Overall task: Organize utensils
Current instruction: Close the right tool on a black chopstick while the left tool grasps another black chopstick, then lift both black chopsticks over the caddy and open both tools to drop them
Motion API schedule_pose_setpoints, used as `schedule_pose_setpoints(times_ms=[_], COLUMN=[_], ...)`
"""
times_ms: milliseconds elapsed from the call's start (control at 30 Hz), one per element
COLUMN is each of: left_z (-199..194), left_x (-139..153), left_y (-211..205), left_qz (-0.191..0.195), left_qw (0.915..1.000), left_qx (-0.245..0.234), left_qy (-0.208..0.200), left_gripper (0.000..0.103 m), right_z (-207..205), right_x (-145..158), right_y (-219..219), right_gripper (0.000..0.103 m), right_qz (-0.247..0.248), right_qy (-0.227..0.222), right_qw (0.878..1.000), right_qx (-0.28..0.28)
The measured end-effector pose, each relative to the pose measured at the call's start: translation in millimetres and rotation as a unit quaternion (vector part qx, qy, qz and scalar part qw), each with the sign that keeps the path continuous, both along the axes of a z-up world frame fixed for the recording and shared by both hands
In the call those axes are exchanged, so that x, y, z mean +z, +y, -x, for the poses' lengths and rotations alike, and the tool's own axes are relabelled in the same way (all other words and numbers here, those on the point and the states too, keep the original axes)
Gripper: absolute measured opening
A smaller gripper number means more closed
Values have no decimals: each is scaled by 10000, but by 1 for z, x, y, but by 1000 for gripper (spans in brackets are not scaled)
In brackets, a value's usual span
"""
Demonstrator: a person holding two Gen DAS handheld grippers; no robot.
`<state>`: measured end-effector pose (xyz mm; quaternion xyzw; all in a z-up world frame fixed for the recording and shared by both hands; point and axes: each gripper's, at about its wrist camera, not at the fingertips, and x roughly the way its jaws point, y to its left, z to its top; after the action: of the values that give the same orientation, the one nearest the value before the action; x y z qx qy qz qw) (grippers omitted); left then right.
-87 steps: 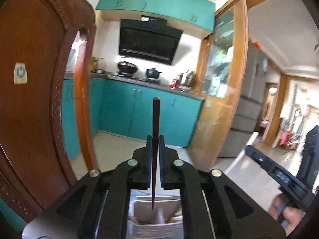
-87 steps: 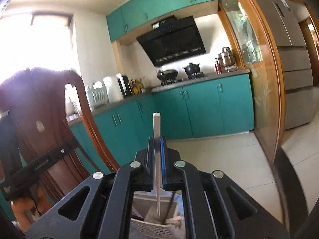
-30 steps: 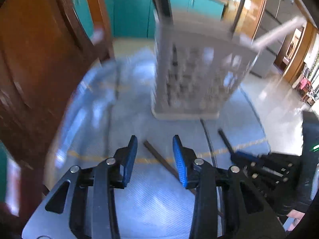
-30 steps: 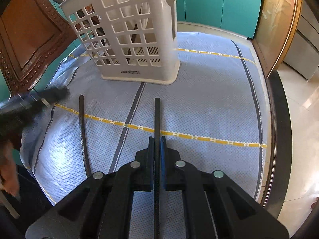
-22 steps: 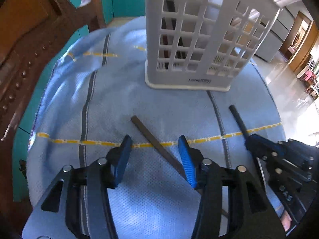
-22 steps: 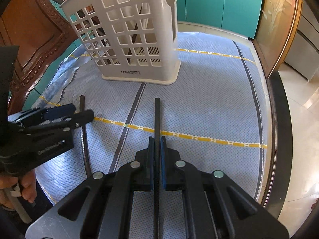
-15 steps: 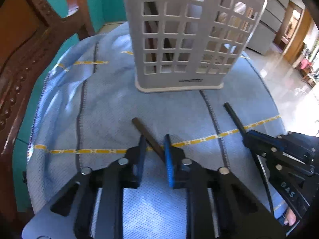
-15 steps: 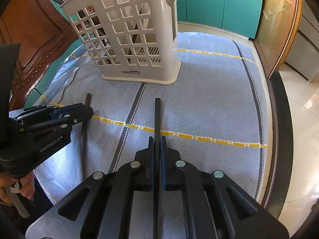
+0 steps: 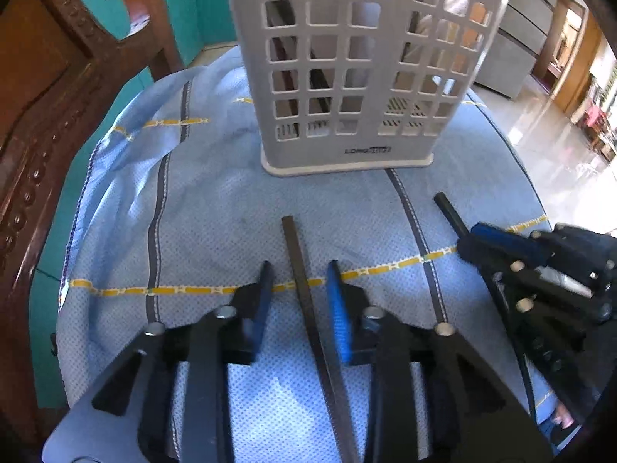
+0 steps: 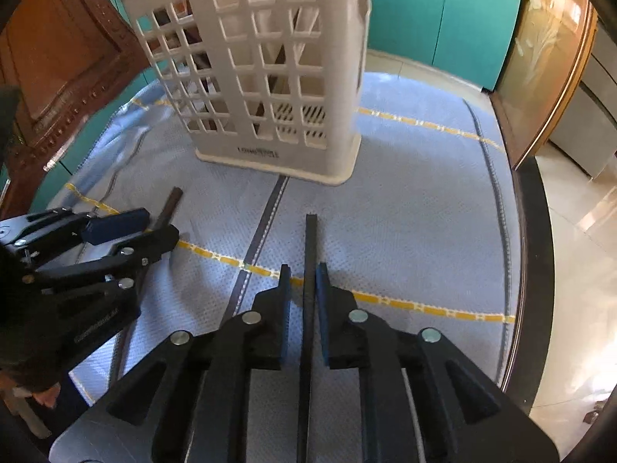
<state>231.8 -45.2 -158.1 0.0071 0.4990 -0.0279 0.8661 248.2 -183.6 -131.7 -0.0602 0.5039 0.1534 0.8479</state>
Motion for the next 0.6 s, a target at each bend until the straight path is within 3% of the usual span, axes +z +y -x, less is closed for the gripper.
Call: schedule_pose_setpoints(times_ms=[133,200,333,467,600], left_z=[-3,-3,0,16,46], left_x=[-3,-2,0,32,83], left_y=[-1,-5,-9,-4,4], left_qz=[-27,41,42,45,228], left_qw=[10000,9999,9999,9982,9907], left_qx=[-1,-116,-152,-169,-241], left_qy=[-3,-24,-65,-576,-1321], left_gripper=[31,12,8,7,7], right_z=[-1,-1,4,23,51], right_x=[0,-1,6,47,98], right_y=[5,4,-2,-12,-31], right_gripper=[18,7,7,7,7], right_qz=[58,-42,-381,-732,-1156], right_qy=[-11,-16,-112,-675,-1334], right_qw=[10000,10000,9992,9949,9838], right_qx=[-17,-31,58,177,298])
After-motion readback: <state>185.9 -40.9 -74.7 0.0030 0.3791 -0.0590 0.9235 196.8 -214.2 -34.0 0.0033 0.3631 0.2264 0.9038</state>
